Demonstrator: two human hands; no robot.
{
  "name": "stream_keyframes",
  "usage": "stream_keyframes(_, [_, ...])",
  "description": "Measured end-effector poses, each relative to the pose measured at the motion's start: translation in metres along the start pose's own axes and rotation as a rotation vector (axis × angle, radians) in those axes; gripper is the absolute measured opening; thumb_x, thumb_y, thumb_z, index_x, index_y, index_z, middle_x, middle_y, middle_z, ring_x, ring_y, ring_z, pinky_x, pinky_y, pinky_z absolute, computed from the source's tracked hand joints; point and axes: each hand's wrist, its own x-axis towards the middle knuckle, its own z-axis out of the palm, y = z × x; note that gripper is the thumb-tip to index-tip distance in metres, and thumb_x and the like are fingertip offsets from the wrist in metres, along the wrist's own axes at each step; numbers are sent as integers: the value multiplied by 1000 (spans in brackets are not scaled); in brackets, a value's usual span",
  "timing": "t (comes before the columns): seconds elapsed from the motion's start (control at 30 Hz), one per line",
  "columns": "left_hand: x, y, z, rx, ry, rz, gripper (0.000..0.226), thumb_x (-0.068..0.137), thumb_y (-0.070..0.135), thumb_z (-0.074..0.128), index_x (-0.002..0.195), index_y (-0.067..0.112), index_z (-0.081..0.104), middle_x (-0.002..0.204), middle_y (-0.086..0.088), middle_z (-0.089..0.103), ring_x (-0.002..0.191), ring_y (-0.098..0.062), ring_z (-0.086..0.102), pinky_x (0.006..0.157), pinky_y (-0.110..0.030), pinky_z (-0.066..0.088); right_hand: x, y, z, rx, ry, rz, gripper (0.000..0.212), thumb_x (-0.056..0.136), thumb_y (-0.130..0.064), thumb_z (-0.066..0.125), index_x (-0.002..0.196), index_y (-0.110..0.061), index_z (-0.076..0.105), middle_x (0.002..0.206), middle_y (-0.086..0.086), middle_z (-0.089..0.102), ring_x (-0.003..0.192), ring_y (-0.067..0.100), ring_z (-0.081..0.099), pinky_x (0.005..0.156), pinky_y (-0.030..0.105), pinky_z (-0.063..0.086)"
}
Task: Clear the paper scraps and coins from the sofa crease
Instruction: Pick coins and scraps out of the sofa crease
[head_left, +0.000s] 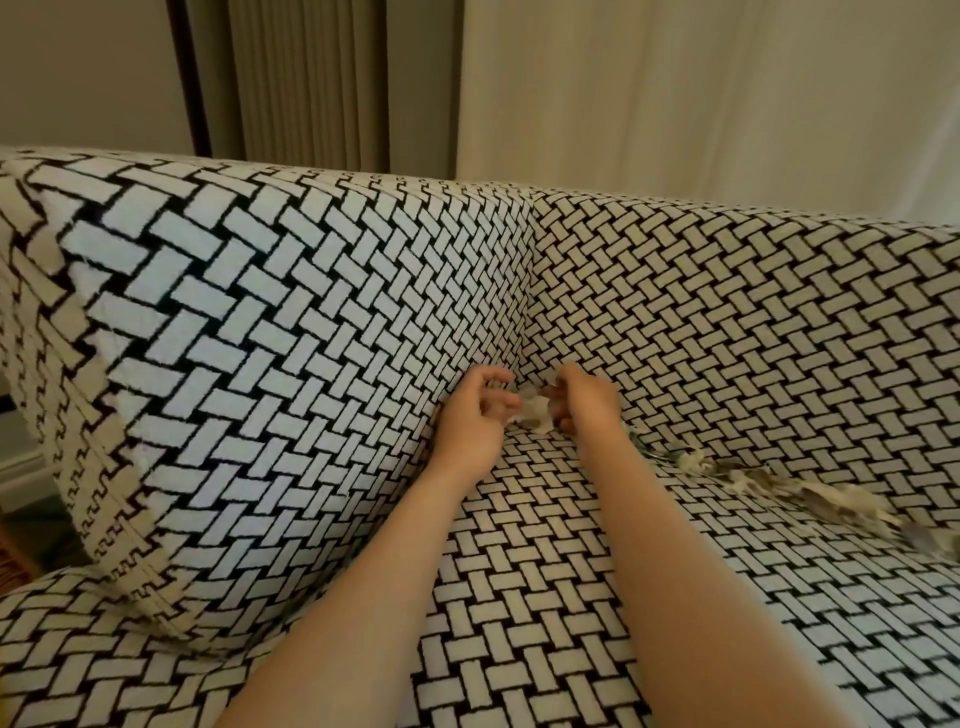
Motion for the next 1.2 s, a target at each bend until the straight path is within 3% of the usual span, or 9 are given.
stream_keyframes(0.1, [7,7,22,-714,-2,-340,39,93,-9,36,127,7,49,97,-2,55,99,-15,56,88,-26,49,-2,-4,-12,318,-164,117,20,91,-16,48,72,-11,54,58,-1,48,42,9,33,34,17,26])
stream_keyframes(0.23, [25,-3,29,-1115,62,-512,33,98,3,31,126,-6,45,100,-14,54,100,-26,56,91,-31,43,-6,-9,-18,187,-261,38,15,89,-12,56,74,-10,57,55,-2,47,42,7,35,36,16,25])
stream_keyframes(0.43, [22,6,23,-1087,73,-599,27,99,7,26,86,1,50,91,-14,54,80,-20,52,90,-31,39,-9,-5,-11,-275,-453,-268,16,87,-14,61,101,-14,68,74,0,63,52,6,47,46,15,40])
stream_keyframes(0.57, [22,7,22,-1156,187,-614,38,98,2,22,131,-5,41,123,-17,54,113,-23,54,95,-28,43,-3,-9,-16,-175,-342,-257,20,92,-10,53,109,-6,63,82,5,65,46,7,46,37,14,36])
stream_keyframes(0.63, [22,7,25,-1172,246,-602,39,98,2,22,132,-6,39,104,-13,56,100,-20,56,91,-25,45,2,-6,-20,-323,-349,-273,18,90,-7,55,104,-9,66,92,3,65,52,6,50,41,13,38])
stream_keyframes(0.8, [21,7,28,-1186,314,-611,26,98,-1,25,99,1,52,82,-6,51,64,-10,46,57,-18,45,1,-1,-17,-784,-482,-368,35,82,-15,64,117,-18,64,123,-1,60,114,15,53,93,24,39])
stream_keyframes(0.97, [13,14,26,-1190,298,-602,24,93,-7,28,91,2,49,78,-5,49,57,-8,38,51,-18,39,0,4,-14,-875,-330,-422,27,87,-20,61,113,-16,66,110,-2,64,103,16,57,89,31,45])
stream_keyframes(1.1, [10,16,23,-1218,259,-565,24,94,-5,29,87,0,51,84,-8,50,70,-13,48,74,-25,48,1,-2,-24,-536,-248,-323,19,78,-17,72,96,-10,72,98,-2,66,88,11,55,86,26,45])
stream_keyframes(1.2, [10,17,24,-1181,237,-572,26,95,-4,28,105,-3,51,88,-8,52,83,-15,52,88,-26,42,-1,-9,-27,-426,-285,-259,7,74,-19,75,76,-16,69,75,-6,63,63,9,53,61,20,48])
